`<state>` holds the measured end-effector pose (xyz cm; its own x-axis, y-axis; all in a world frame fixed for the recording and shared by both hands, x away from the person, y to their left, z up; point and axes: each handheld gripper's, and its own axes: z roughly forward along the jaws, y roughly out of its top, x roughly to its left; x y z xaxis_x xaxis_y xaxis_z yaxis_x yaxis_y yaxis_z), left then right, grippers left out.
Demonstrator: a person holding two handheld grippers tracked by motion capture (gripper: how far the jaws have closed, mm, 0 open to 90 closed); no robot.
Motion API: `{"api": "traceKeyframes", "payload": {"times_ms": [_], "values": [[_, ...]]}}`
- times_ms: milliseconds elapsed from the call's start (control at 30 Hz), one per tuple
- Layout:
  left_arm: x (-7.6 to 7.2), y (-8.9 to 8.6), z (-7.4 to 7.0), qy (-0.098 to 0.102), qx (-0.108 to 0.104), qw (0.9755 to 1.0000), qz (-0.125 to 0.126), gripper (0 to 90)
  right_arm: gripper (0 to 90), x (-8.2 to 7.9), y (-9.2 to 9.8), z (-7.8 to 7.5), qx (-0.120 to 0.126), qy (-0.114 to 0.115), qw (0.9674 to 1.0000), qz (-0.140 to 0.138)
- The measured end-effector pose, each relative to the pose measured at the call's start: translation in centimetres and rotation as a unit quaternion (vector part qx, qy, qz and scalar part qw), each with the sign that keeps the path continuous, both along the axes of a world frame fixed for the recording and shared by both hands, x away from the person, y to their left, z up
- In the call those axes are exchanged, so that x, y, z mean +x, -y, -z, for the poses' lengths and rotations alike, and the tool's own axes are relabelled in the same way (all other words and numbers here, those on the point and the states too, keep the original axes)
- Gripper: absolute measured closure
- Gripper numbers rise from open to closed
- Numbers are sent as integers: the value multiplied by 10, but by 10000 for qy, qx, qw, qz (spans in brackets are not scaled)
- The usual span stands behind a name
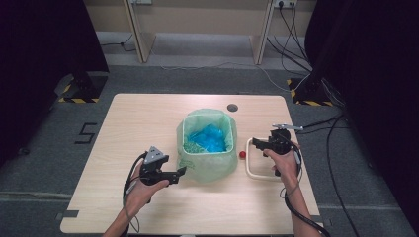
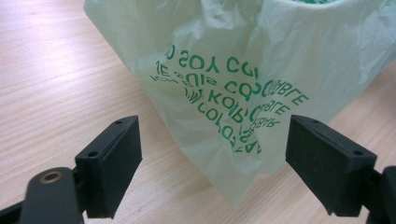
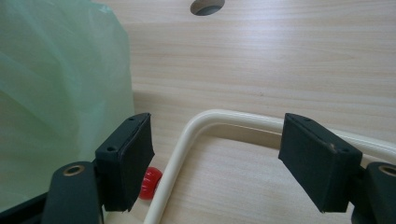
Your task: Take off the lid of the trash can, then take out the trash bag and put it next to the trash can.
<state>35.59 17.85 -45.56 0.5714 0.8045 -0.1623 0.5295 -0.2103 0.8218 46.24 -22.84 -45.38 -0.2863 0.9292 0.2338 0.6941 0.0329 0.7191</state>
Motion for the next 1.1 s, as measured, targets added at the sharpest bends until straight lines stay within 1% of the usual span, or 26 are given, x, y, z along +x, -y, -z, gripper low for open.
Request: {"api": "traceKeyframes", "payload": {"times_ms": [367, 400, 533, 667, 800, 933, 1000, 1100], "values": [[1, -2, 1, -18, -27, 10000, -34, 176, 260, -3, -6, 2, 73, -9, 9999, -116], [1, -2, 1, -18, -27, 10000, -34, 175, 260, -3, -6, 3, 96, -41, 9999, -114], [2, -3, 4, -33, 14, 10000, -33, 175, 260, -4, -5, 4, 55, -12, 9999, -135], [0, 2, 5, -36, 38, 10000, 48, 175, 260, -5, -5, 2, 90, 13, 9999, -115], [-2, 3, 5, -21, 46, 10000, 56, 173, 260, -7, -6, 0, 81, 27, 9999, -128], [1, 3, 1, 14, 20, 10000, 15, 160, 260, -6, -8, -5, 186, 107, 9996, -190], [2, 5, 0, 28, 16, 10000, 9, 157, 259, -6, -9, -7, 178, 139, 9995, -210], [4, 9, -2, 36, 10, 10000, 17, 156, 260, -5, -9, -7, 173, 117, 9995, -233]]}}
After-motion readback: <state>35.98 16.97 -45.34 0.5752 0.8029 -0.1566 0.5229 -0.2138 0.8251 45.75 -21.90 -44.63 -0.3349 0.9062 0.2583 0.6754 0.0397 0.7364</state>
